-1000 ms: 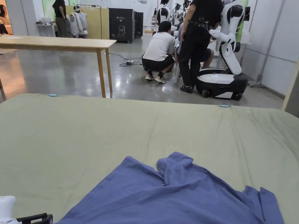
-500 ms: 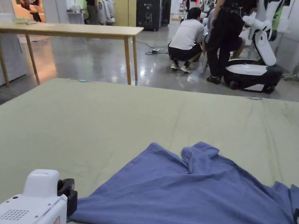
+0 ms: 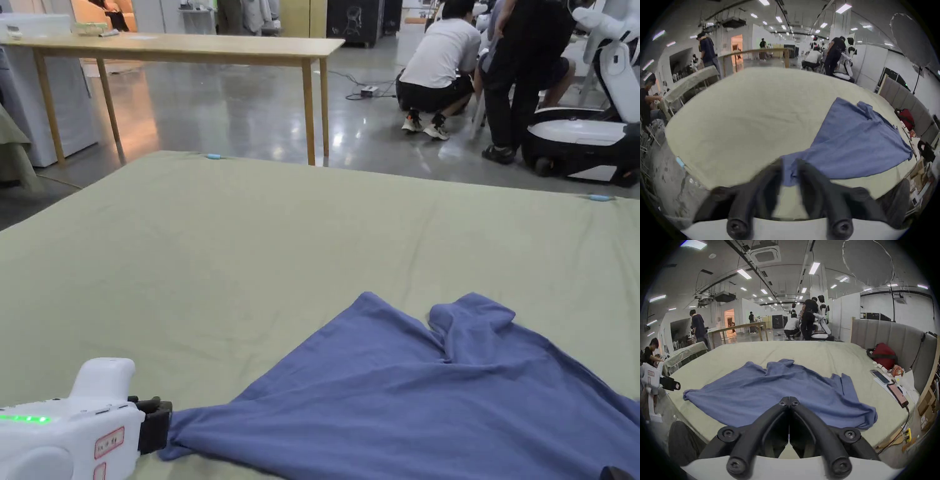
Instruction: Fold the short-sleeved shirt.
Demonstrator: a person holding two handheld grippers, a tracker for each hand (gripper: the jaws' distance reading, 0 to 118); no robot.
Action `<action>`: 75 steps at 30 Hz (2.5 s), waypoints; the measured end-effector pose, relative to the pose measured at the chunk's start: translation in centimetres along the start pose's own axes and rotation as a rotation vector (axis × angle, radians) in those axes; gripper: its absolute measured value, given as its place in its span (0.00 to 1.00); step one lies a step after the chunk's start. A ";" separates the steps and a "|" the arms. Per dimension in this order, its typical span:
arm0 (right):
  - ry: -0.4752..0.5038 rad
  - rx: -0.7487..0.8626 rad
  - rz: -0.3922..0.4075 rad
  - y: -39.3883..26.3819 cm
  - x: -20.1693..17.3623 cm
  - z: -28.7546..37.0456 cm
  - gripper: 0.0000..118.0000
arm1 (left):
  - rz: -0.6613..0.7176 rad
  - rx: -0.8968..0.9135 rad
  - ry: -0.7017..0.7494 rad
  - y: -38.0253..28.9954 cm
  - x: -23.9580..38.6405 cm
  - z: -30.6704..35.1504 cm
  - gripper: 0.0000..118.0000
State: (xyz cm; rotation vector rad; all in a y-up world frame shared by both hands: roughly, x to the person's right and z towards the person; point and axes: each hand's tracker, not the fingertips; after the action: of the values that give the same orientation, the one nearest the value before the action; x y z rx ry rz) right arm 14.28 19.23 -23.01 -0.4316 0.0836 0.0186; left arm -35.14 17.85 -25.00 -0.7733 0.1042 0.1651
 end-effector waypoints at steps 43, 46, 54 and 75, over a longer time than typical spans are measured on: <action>0.043 -0.563 0.160 10.9 7.1 -34.9 0.98 | -0.060 -0.112 -0.054 1.0 2.4 -4.9 0.01; 0.026 -0.636 0.220 10.0 7.1 -35.6 0.75 | -0.060 -0.119 -0.050 1.0 2.6 -4.7 0.01; 0.117 -0.412 0.224 14.7 5.9 -27.4 0.02 | -0.032 -0.070 -0.063 2.8 2.4 -3.1 0.01; -0.024 0.191 0.073 39.0 13.4 2.0 0.02 | -0.146 0.378 -0.005 30.5 12.4 10.3 0.01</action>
State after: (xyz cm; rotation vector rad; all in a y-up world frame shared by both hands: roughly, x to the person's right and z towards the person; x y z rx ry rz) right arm 26.41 55.45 -38.58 -0.2372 0.0768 0.0872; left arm -28.26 47.86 -40.50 -0.4010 0.0713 0.0069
